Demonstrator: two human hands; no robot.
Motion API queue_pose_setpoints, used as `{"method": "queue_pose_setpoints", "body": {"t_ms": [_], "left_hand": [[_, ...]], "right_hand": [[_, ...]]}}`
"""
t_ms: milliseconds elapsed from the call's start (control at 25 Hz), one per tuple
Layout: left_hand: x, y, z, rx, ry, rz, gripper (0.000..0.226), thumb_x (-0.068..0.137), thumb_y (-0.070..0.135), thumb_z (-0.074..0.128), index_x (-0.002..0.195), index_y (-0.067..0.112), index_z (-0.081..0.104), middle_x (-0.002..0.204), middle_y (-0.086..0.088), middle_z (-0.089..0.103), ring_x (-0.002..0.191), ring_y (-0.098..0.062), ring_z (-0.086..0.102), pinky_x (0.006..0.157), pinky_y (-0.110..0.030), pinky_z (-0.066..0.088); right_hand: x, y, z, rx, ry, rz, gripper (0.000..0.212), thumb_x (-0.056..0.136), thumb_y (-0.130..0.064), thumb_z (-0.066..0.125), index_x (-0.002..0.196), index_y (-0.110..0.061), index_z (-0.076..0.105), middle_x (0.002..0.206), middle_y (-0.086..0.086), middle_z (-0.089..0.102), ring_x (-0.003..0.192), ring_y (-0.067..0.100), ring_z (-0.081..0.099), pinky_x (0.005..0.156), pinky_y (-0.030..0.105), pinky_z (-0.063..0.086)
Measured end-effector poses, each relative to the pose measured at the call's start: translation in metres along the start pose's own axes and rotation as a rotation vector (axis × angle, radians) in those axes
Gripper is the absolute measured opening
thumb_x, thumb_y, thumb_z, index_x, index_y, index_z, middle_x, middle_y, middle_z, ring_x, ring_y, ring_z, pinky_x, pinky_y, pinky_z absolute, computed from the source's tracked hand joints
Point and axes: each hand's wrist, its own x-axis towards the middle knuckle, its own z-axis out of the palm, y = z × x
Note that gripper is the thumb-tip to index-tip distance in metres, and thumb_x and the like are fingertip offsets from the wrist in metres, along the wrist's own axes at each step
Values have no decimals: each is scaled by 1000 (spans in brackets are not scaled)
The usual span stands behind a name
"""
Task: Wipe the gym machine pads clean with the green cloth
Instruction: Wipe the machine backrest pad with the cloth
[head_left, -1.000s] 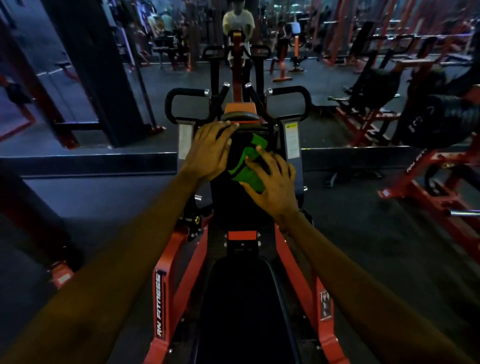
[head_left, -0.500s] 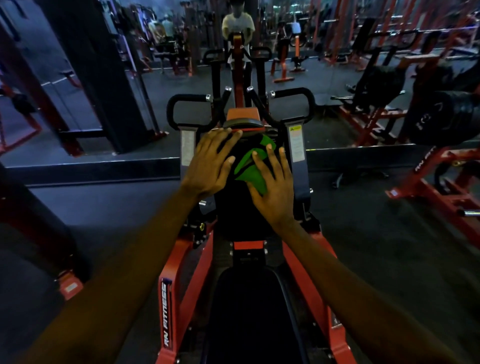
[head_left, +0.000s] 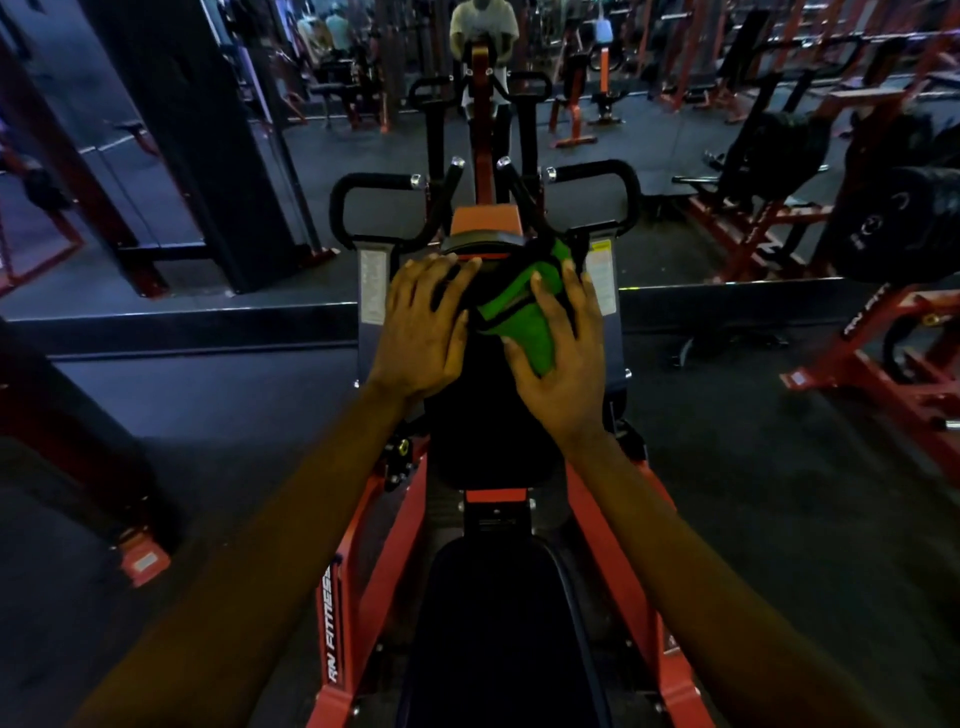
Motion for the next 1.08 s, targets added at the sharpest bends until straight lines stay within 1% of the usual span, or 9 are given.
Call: {"method": "queue_pose_setpoints", "body": {"t_ms": [80,160,280,360,480,600,720,880,1080], "left_hand": [[0,-1,6,27,36,-1,47,100,29,37,140,5,43,139,-21,46,131,-37,36,109,-58,34],[-2,-1,7,20,51,8,49,98,27,38,142,6,43,140,-20,45,131,-37,36,111,-56,32],[-2,-1,6,26,50,3,48,103,29,35,145,9,46,141,-18,47,132,-35,38,115,-51,28],[-1,0,3,43,38,-10,47,105,32,33,145,11,46,140,-19,49,131,-36,40,117,-49,26],[-2,-2,3,56,22,0,47,105,32,32,146,11,44,141,-19,48,132,-36,39,120,-44,20],[0,-3,6,71,35,16,46,106,33,29,143,9,42,141,-17,43,132,-36,38,120,-40,16],[0,-3,9,80,76,11,45,105,33,29,138,6,44,138,-16,42,130,-36,39,119,-41,18],[-1,-1,9,73,62,5,46,106,33,31,143,11,44,137,-20,49,131,-37,41,119,-45,23],[1,1,11,87,93,4,45,105,33,30,138,7,45,136,-18,46,129,-38,42,120,-40,19]], "right_hand": [[20,-4,1,-31,12,-23,66,92,-33,70,149,-19,41,160,14,32,150,36,25,124,39,21],[8,4,3,-72,-5,-76,67,91,-34,68,149,-21,38,160,13,30,150,38,22,124,37,18],[-45,23,8,-155,-101,-143,67,90,-38,62,150,-23,35,159,10,27,150,39,20,122,48,25],[-67,27,10,-148,-132,-118,66,91,-39,60,150,-24,34,159,10,27,151,37,18,120,52,28],[-54,12,9,-1,-51,6,65,90,-35,64,149,-20,39,159,12,31,151,37,22,121,50,27],[-1,-9,0,103,59,89,61,94,-41,63,147,-15,46,158,14,35,149,36,28,122,45,28],[14,-8,1,73,48,74,62,92,-37,68,146,-14,47,158,14,35,149,36,29,121,48,29],[-36,8,5,132,40,104,65,89,-31,70,146,-16,41,157,13,31,148,38,30,115,57,34],[10,-15,2,143,115,136,63,90,-33,70,144,-7,50,153,20,40,145,39,35,118,50,35]]}}
